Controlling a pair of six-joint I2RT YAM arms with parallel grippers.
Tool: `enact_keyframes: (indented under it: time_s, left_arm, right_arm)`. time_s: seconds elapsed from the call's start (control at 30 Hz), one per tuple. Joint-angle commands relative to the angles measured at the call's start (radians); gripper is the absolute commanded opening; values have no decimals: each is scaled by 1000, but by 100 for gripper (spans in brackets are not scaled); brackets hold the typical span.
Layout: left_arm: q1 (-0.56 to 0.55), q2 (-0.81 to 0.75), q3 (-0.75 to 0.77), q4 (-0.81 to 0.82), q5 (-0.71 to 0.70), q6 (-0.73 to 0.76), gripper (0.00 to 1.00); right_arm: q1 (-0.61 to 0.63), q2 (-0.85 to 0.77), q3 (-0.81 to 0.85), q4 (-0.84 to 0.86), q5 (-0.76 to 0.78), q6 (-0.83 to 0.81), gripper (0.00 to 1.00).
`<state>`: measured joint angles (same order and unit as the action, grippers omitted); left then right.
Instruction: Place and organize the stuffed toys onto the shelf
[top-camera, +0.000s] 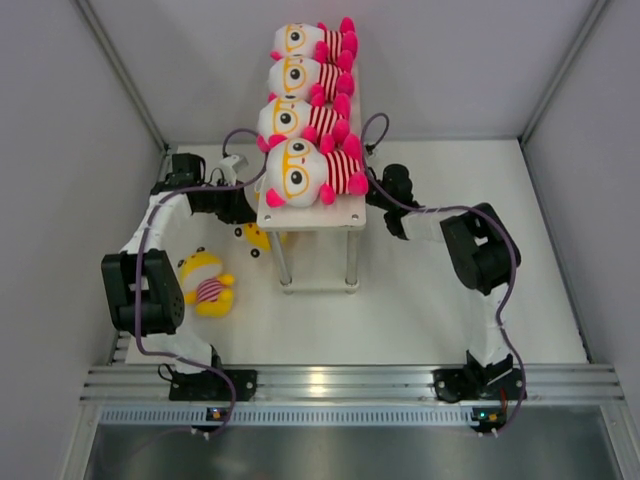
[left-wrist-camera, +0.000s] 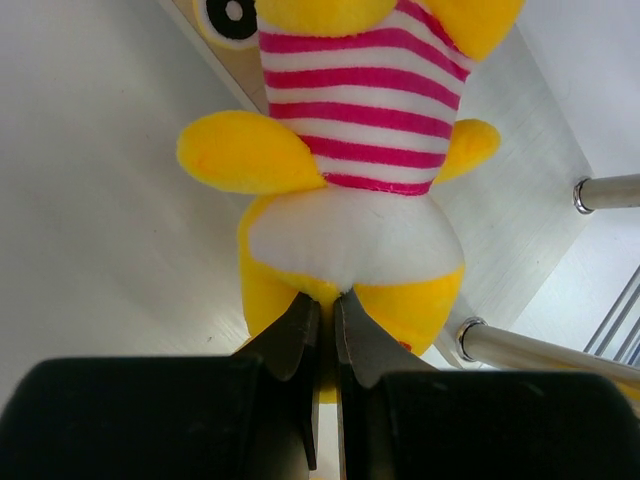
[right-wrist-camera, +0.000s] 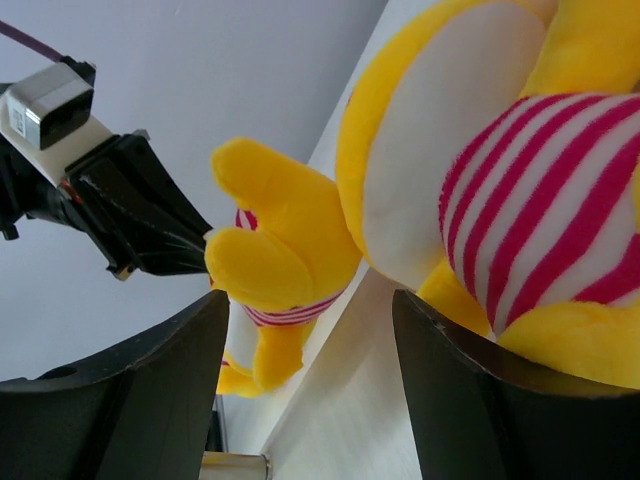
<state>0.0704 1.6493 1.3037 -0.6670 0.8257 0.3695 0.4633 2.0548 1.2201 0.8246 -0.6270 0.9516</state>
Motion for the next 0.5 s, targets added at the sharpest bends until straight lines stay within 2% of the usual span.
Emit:
enact_keyframes:
  time_s: [0.0,0.2,0.47]
  left_arm:
    - [-1,4,62,6,41,-32,5]
    - [-11,-14,60,6,38,-29,5]
    - [-12,-45,45,6,69,-7,5]
  right_arm:
    - [24,13,58,45,-28,1,67]
    - [61,8,111,-74,-8,-94,69]
    - [83,50,179,-148,-5,-120,69]
